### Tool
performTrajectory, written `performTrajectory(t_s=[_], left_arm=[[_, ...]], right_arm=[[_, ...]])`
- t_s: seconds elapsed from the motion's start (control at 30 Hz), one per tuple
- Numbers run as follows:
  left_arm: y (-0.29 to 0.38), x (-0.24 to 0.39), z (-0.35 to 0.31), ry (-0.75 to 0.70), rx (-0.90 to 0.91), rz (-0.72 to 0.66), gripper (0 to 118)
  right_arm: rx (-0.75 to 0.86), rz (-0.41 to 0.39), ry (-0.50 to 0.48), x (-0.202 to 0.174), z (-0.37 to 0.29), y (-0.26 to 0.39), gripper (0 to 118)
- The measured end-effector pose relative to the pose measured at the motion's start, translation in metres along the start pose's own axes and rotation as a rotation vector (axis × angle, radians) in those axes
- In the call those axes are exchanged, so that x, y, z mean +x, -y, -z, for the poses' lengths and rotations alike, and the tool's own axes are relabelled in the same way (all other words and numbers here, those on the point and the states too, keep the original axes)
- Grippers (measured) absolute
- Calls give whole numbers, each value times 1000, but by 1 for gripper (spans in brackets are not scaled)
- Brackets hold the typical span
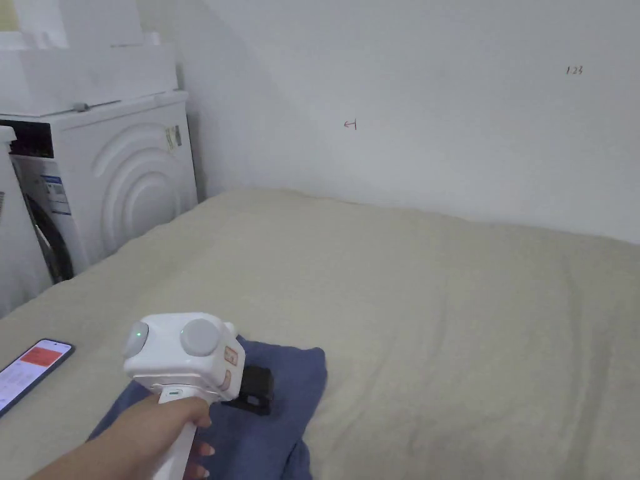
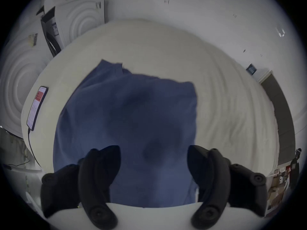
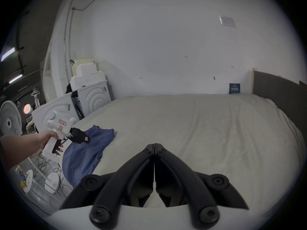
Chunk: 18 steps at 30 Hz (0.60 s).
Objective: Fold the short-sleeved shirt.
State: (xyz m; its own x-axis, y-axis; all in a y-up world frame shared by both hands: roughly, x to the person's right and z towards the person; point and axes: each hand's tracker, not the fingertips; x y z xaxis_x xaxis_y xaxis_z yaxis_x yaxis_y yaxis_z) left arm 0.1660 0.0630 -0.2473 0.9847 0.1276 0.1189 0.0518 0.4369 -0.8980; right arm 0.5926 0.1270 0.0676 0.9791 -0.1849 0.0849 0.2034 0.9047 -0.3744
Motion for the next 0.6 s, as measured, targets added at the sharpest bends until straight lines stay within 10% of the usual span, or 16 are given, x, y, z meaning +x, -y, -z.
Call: performTrajectory(t_s=[0.6], left_arm=[[5,-3,56,-98,-130,27,108]], right_arm=[[-49,-26,-30,-8,23,18,4]])
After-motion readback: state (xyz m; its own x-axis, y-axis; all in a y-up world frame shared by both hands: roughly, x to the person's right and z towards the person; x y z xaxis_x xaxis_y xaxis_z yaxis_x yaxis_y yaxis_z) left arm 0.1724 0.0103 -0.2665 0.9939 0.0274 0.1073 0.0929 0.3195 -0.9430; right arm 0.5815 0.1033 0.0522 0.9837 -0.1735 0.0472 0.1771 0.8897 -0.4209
